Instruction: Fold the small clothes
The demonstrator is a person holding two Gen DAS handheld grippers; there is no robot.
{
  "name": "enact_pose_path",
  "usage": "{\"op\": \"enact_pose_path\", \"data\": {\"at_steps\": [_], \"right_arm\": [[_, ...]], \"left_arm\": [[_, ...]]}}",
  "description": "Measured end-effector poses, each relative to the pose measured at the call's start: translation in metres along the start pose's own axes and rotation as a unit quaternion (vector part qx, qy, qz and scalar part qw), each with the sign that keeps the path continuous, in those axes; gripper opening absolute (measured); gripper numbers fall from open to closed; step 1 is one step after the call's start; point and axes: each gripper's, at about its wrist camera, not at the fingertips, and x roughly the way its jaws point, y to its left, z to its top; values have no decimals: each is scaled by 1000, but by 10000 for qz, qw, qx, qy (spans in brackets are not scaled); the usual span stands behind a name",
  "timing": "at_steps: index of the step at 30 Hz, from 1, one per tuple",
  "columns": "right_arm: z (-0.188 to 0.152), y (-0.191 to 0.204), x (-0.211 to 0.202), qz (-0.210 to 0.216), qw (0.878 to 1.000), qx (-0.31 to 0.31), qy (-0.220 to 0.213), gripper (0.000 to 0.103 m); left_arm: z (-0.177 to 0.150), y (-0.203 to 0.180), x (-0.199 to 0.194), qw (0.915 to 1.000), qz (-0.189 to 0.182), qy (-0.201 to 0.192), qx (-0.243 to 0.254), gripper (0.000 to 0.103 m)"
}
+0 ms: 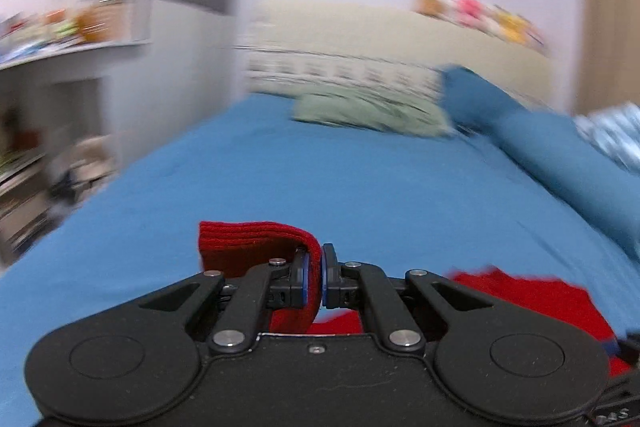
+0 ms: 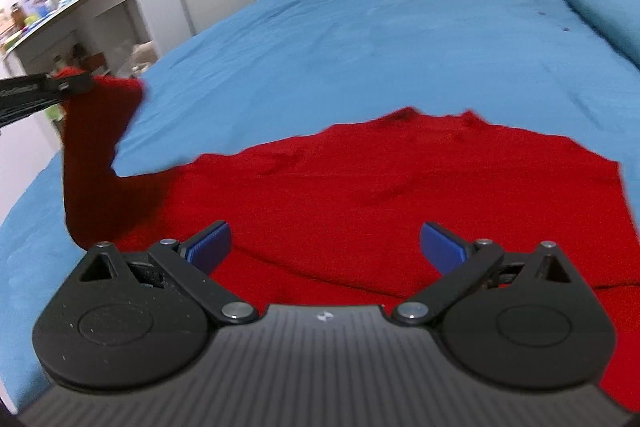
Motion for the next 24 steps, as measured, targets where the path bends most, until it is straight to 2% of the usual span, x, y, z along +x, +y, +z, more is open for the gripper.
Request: {"op": "enact_pose_path", "data": {"at_steps": [3,6,9,11,14,15,16,17,18,19,23,24], "right_arm": [[-4,-29,-5,-229,9997,91,59,103],[-11,-54,-8,-438,9988,190,139,103],[-19,-74,-6,-550,9978,253,273,103],[-25,-82,-4,-607,9973,238,347,103],[-29,-88,-2,-610,9969,271,416,103],[-29,-89,-1,-598,9969,282,419,103],[-29,-89,-1,-586,9970,285,407,103],[-25,-87,-1,-581,9971,285,392,103],[-24,-86,-2,-569,9973,277,361,103],[-22,-84,-3,-553,9976,261,332,103],[-11,-74,-5,-468,9986,-20,242,103],[-9,-68,-4,-420,9987,-160,231,103]], "left_arm": [[-20,-54,24,9974,-476,482,235,5],[-61,-102,49,9879,-781,1080,797,5],[-102,-130,59,9769,-892,1476,1264,6],[-117,-126,63,9755,-872,1567,1276,6],[-119,-125,58,9763,-858,1456,1354,8],[-117,-124,56,9764,-871,1448,1346,18],[-114,-121,54,9767,-908,1456,1287,38],[-111,-115,49,9780,-938,1433,1189,48],[-108,-108,44,9807,-905,1363,1073,62],[-105,-101,36,9837,-816,1266,985,70],[-90,-59,10,9928,-193,879,786,78],[-88,-48,6,9928,15,868,826,86]]}}
